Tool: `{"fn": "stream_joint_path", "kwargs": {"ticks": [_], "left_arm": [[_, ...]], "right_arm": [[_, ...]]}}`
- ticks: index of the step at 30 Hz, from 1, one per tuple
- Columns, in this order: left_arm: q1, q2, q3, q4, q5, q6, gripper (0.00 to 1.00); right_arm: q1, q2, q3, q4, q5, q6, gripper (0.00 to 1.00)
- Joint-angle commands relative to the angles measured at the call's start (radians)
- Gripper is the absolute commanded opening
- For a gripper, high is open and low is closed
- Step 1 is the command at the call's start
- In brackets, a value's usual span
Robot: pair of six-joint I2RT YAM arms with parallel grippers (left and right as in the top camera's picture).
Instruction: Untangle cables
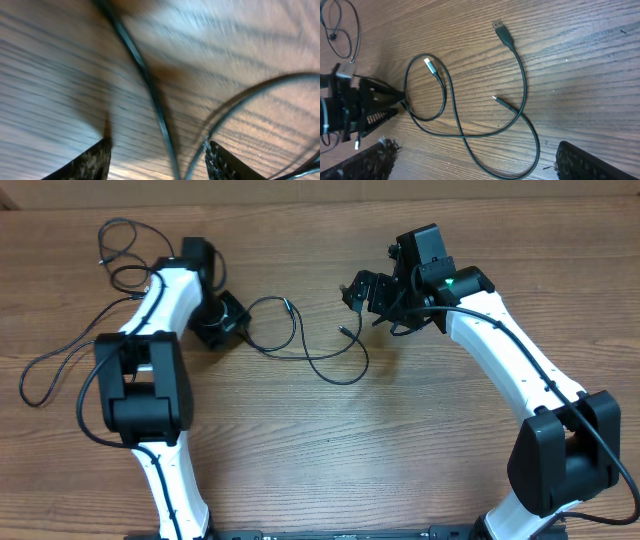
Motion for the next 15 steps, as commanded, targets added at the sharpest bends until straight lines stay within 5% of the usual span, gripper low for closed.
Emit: {"fn": "stream_joint_path", "kwargs": {"ticks": [1, 15], "left_arm": [[-0.027, 0.045, -0.006, -0.003, -0.027, -0.02, 0.61], [0.04, 0.032, 0.116, -0.058, 0.009, 0.05, 0.58]], "right_arm": [[0.0, -0.003, 0.002, -0.008, 0.01, -0.008, 1.0], [0.0, -0.003, 0.002, -0.029, 0.01, -0.009, 1.0]]}}
